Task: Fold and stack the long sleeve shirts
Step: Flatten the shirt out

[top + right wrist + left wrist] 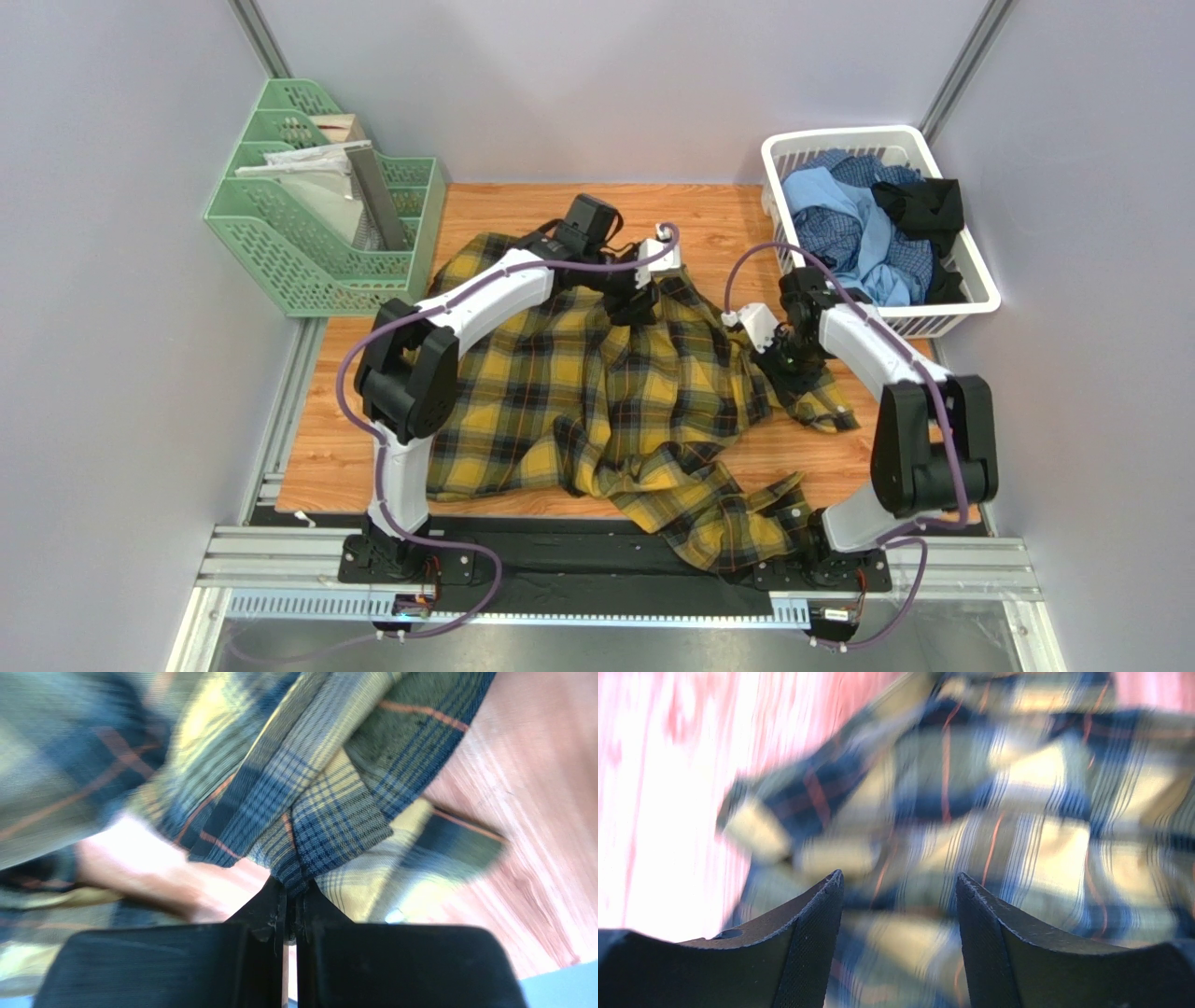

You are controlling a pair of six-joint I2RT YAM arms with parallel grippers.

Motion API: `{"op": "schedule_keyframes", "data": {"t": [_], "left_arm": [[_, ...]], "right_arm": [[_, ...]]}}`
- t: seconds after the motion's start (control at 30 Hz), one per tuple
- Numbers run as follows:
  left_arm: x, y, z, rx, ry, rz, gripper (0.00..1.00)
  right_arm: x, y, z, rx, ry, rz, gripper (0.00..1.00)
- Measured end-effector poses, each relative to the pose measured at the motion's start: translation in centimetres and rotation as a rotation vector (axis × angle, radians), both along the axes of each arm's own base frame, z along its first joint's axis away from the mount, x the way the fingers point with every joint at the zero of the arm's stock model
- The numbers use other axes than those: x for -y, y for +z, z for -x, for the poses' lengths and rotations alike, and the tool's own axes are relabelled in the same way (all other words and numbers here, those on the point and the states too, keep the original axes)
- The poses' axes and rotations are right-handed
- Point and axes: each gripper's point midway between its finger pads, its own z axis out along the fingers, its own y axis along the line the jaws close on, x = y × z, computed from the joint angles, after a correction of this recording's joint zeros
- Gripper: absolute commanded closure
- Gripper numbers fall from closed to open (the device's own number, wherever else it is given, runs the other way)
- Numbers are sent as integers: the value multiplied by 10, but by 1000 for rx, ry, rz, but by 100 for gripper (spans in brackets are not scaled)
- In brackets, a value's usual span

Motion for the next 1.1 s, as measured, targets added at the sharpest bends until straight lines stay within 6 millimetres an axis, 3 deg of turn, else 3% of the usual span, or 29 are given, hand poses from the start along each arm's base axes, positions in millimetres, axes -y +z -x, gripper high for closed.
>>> {"op": "schedule_keyframes", "data": {"t": [0.2,0.43,0.47,0.5,0.63,0.83,1.1], "left_arm": [[29,-11,33,31,-137,51,40],[14,-33,100,-3,-250,3,36],[12,-36,112,3,-276,-11,34],[11,-38,122,8,-298,-23,24],[12,-47,157,7,-360,-59,23],[21,-48,154,42,-255,-31,23],[46,5,138,134,-118,145,23]], "right_arm": [[-16,46,1,115,-3,-80,100],[-31,82,2,157,3,-166,100],[-34,89,0,169,8,-186,100],[-37,96,-2,181,12,-202,100],[-50,127,-10,232,39,-261,100],[-65,141,1,227,86,-306,100],[-94,144,22,160,141,-384,100]]}}
